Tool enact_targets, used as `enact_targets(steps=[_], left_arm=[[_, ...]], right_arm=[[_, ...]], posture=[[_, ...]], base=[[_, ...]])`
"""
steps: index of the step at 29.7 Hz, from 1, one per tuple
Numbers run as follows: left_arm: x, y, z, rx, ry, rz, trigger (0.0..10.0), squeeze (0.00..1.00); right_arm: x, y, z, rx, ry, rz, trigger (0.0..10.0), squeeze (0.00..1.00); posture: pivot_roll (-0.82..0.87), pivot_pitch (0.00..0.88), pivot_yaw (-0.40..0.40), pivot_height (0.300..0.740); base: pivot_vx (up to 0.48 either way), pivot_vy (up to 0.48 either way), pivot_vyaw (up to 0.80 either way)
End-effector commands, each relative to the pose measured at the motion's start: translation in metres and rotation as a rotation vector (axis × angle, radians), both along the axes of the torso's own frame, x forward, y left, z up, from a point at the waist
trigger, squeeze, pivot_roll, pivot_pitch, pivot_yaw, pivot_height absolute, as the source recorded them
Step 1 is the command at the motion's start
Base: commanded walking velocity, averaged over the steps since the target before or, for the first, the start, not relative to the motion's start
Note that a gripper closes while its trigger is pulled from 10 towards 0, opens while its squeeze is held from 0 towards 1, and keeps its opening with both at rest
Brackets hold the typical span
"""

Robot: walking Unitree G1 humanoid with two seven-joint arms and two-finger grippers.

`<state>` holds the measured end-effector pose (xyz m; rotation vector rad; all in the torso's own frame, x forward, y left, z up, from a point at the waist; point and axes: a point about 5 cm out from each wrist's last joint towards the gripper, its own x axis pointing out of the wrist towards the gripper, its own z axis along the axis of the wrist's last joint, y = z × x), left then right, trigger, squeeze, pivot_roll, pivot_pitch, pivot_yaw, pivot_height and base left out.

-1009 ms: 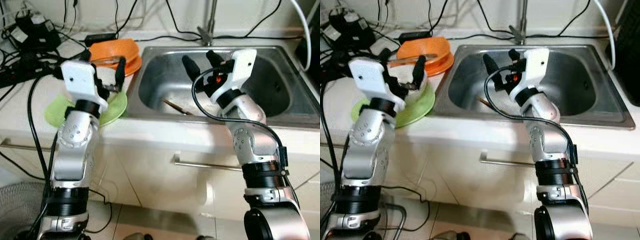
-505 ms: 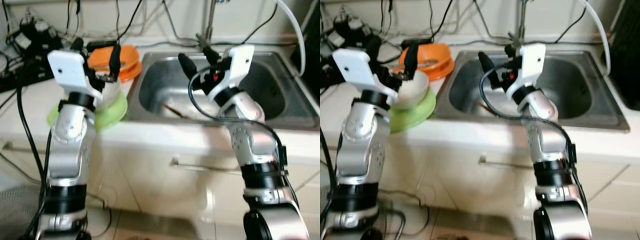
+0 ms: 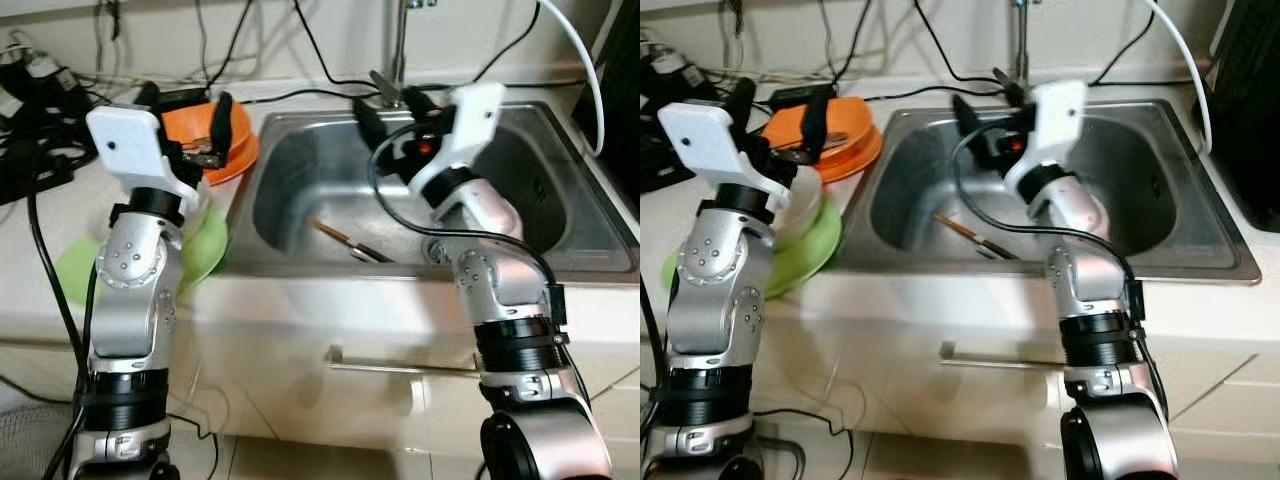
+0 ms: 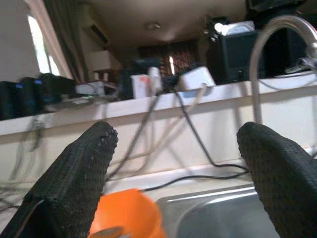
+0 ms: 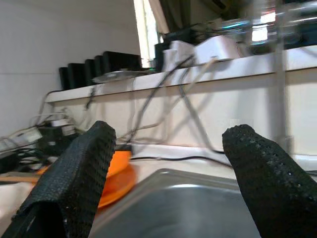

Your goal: Kitchen organization

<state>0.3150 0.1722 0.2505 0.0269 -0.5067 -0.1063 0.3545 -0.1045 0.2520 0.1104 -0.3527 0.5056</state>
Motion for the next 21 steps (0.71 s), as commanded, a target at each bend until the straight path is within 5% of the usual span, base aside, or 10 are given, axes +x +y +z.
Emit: enact_targets(steps=[1, 21], left_arm=[[0.0, -0.003, -0.002, -0.001, 0.009, -0.012, 10.0, 0.0], [-0.006, 0.003, -0.013, 0.005, 0.053, 0.158, 10.0, 0.0]], right_arm=[[0.001, -0.006, 0.0, -0.007, 0.003, -0.025, 10.0, 0.0], [0.002, -0.009, -0.004, -0.043, 0.025, -0.012, 10.0, 0.0]], posture=[[-0.02, 0.036, 0.126, 0.74], [-0.02, 0.041, 0.12, 0.74]], base=[[0.0, 0.0, 0.0], [0.0, 0.0, 0.0]])
